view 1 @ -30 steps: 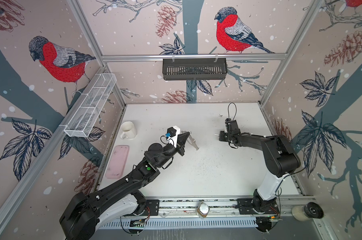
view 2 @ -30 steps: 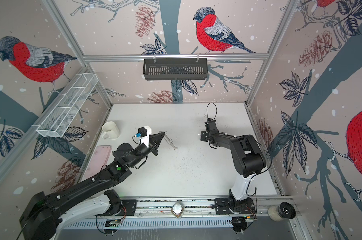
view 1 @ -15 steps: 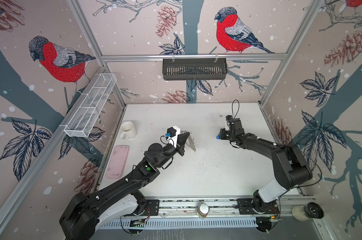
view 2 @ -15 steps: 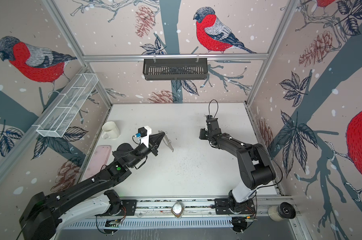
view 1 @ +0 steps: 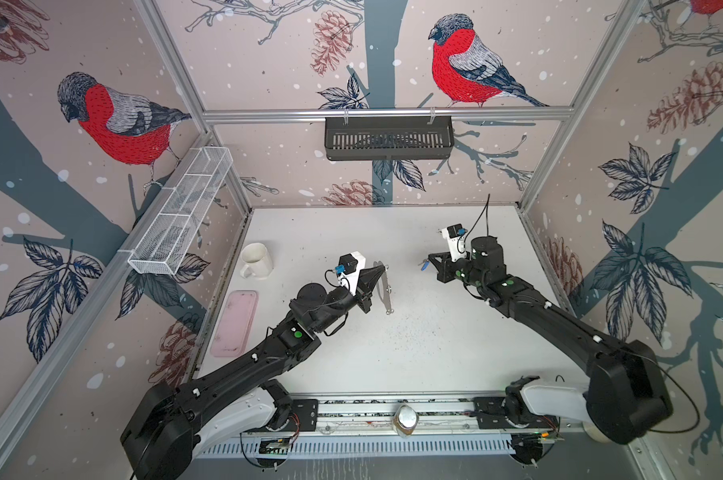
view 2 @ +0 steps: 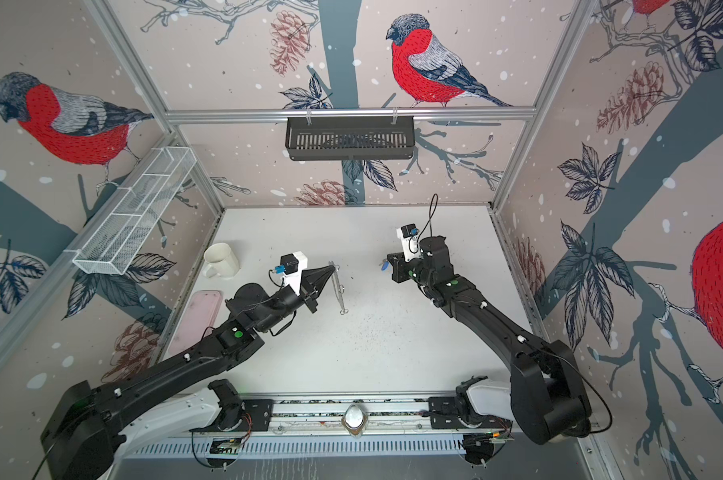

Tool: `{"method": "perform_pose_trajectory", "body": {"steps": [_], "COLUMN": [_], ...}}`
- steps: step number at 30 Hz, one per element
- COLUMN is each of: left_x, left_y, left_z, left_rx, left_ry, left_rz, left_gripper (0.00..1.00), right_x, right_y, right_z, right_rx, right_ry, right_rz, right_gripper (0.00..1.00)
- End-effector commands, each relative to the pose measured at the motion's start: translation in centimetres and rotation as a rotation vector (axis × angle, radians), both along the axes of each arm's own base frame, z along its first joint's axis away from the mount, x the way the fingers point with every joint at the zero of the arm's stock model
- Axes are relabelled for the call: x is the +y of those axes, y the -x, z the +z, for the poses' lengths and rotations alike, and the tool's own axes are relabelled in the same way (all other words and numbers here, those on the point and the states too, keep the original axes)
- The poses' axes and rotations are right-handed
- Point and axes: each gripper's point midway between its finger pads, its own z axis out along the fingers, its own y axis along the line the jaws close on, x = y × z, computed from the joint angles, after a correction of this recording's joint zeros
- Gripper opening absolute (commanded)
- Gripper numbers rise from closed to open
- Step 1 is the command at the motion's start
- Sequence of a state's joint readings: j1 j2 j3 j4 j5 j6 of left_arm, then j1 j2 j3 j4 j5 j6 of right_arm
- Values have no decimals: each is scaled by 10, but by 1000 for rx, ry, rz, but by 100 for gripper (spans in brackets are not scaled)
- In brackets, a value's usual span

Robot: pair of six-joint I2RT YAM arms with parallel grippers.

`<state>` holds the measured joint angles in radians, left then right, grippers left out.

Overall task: Put the keys on the keyring
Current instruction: 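Lift the blue-tagged key with the right gripper toward the plate in the left gripper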

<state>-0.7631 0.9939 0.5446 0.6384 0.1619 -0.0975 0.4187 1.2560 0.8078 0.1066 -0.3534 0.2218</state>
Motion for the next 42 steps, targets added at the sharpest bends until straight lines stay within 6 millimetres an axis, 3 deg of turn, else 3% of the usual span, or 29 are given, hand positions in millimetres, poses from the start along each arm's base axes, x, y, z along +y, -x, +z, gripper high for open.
{"method": "perform_pose_trajectory", "body": {"steps": [1, 10, 19, 27, 33, 42], "left_x": [-7, -17, -24, -12, -15, -16], "left_y": [9, 21, 35, 57, 72, 66], "left_z": [11, 13, 13, 5, 7, 4], "left_rx": [-51, -84, -127, -270, -331, -294], "left_ry": [3, -10, -20, -17, -64, -127], "left_rz": [-64, -157, -242, -263, -346, -594], "left_gripper": [0, 0, 0, 0, 0, 0], "right_x": [19, 45, 63, 64, 66, 63], "right_y": [24, 67, 92, 109, 122, 130], "right_z": [35, 77, 84, 87, 86, 91], "right_rx": [-111, -228, -267, -297, -299, -315], "right_ry": [-56, -106, -105, -98, -103, -114], "right_rz": [154, 343, 459, 505, 545, 534], "right_gripper": [0, 0, 0, 0, 0, 0]}}
